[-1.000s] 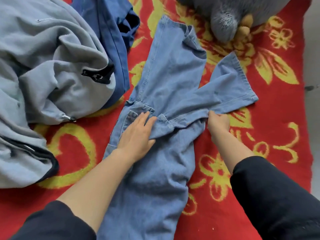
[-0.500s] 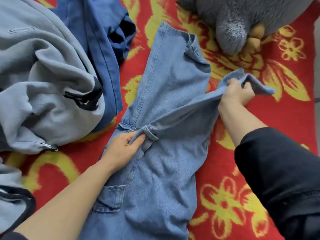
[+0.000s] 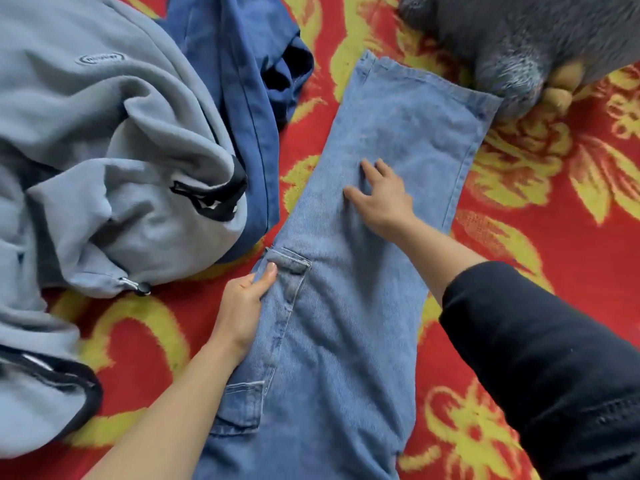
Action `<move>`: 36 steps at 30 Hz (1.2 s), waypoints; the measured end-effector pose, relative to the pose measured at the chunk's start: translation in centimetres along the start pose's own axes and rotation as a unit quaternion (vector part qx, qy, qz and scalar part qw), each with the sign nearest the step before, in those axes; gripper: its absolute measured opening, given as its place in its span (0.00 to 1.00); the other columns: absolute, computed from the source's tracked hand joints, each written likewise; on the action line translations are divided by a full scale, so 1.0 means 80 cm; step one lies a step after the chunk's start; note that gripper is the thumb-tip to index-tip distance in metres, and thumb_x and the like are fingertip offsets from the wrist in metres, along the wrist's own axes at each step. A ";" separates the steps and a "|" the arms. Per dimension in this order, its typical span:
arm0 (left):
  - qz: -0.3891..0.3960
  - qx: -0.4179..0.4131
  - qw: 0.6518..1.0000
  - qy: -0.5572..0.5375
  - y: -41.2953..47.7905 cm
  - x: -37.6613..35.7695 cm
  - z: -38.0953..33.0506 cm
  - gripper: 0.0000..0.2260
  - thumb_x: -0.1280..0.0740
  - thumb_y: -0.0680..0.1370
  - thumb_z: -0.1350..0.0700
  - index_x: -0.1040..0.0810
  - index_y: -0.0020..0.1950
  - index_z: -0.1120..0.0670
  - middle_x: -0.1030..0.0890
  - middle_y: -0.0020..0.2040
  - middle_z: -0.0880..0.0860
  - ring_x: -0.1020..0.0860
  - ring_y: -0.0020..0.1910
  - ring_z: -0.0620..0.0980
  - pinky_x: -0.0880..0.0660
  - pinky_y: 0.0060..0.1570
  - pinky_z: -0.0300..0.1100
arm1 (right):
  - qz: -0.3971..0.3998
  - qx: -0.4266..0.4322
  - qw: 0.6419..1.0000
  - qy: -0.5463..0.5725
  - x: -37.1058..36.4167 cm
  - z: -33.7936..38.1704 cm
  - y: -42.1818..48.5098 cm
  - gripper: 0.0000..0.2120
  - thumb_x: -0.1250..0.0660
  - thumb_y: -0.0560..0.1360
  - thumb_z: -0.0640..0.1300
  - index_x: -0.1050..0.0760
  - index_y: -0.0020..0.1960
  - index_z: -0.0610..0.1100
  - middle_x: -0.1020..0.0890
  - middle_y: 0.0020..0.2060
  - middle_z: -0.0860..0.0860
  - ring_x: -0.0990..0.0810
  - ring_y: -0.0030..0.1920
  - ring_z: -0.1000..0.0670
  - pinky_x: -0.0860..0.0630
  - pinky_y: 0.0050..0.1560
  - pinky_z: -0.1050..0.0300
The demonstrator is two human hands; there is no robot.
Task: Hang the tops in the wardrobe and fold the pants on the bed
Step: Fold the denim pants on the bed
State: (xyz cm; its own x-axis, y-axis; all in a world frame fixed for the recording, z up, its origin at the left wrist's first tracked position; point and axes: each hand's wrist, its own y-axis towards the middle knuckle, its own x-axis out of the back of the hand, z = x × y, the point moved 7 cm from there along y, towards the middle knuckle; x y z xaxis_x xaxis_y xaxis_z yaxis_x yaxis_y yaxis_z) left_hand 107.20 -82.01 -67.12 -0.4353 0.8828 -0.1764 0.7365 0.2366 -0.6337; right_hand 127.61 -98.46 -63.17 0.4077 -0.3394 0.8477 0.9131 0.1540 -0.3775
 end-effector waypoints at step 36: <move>-0.121 0.004 0.923 0.366 -0.324 0.228 0.191 0.19 0.28 0.73 0.46 0.30 0.57 0.51 0.23 0.56 0.53 0.23 0.53 0.53 0.26 0.54 0.50 | 0.040 -0.303 0.838 0.452 -0.292 -0.089 -0.663 0.11 0.25 0.69 0.52 0.17 0.42 0.44 0.14 0.38 0.52 0.16 0.43 0.51 0.21 0.42 0.54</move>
State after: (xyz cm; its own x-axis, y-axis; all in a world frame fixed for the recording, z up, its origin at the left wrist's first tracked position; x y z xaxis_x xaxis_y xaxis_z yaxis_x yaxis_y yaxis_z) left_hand 72.22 -78.24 -65.44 -0.1174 0.8428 0.5253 0.6588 0.4620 -0.5938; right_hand 69.65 -105.31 -65.63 0.0519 -0.9571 0.2850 0.6044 -0.1971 -0.7719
